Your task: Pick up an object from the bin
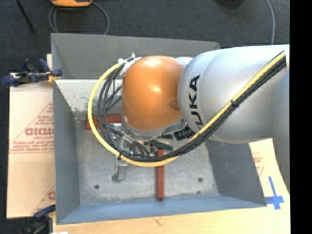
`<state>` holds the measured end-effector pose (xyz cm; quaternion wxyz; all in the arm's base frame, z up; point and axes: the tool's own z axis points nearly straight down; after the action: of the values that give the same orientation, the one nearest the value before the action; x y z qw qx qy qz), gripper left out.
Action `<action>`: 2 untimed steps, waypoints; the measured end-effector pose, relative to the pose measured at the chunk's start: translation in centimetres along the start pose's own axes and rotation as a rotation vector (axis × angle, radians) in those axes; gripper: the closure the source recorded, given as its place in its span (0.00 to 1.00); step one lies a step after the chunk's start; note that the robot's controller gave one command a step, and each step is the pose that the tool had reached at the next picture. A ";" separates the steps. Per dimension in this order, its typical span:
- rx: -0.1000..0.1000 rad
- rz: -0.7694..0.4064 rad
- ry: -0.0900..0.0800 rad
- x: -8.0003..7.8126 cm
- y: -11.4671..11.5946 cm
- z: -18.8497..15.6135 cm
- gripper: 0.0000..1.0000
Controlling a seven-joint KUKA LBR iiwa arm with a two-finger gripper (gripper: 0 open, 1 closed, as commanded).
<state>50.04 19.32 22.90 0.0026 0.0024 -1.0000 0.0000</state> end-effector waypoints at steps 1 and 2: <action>-0.002 0.004 -0.008 -0.2 -0.1 -0.4 0.00; -0.004 0.087 -0.013 -3.5 -3.0 5.1 0.00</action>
Offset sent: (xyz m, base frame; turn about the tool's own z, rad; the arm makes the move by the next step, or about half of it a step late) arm 0.0903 -0.0855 -0.1590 0.2375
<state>53.51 16.30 17.80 -0.0039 -0.0412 -0.9991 -0.0017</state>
